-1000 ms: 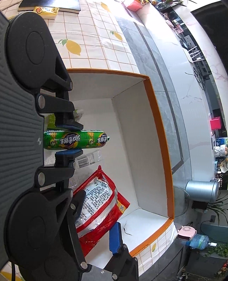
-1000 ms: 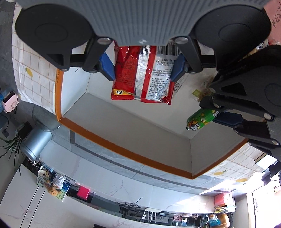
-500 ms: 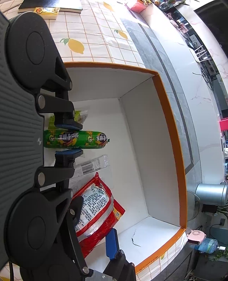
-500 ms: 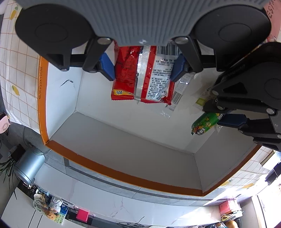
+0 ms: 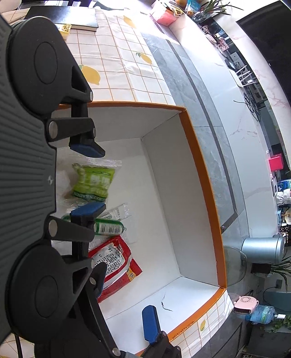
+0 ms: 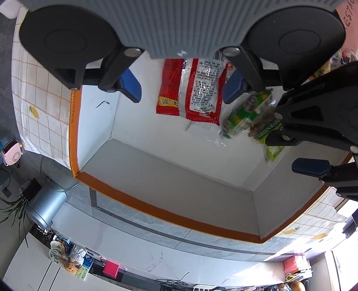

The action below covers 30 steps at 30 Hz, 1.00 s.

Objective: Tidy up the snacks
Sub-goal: 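Lower both snacks into the box and open both tools, then withdraw both tools from the box back toward the remaining snacks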

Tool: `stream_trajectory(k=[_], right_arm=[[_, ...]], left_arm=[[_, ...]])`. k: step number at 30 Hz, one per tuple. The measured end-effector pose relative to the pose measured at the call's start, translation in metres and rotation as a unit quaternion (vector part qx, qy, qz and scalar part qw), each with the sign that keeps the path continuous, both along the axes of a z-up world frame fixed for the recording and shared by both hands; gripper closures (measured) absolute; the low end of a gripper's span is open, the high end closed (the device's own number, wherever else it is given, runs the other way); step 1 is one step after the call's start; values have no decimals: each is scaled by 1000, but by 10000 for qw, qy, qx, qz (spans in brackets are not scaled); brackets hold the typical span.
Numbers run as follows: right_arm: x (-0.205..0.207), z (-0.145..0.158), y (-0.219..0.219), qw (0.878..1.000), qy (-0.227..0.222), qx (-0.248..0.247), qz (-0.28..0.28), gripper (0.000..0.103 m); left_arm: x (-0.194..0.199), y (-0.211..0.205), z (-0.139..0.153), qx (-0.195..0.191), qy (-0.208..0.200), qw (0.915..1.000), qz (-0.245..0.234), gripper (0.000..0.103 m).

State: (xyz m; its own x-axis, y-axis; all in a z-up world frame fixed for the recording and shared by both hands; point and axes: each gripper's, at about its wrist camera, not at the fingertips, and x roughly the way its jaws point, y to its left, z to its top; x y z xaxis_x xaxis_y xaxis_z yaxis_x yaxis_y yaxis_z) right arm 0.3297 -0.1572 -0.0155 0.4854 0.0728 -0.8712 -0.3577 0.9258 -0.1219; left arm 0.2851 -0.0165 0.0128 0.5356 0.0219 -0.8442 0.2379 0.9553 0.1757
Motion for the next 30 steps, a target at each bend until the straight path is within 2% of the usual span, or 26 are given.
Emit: stream_trajectory(k=[15,23,30], right_arm=[[-52,62,-6,9976,-659,221,19,21],[-105,90,-14,9930,-1036,571,43,19],[-162,94,-22,9871,-1283,952,-88,18]], left_arm=[[-46,3,50,13,-774,9970,94,38],[-94,10,72,-153,-1231,9922,147,38],[-139,19,77,-404,-1503,9875,236,38]])
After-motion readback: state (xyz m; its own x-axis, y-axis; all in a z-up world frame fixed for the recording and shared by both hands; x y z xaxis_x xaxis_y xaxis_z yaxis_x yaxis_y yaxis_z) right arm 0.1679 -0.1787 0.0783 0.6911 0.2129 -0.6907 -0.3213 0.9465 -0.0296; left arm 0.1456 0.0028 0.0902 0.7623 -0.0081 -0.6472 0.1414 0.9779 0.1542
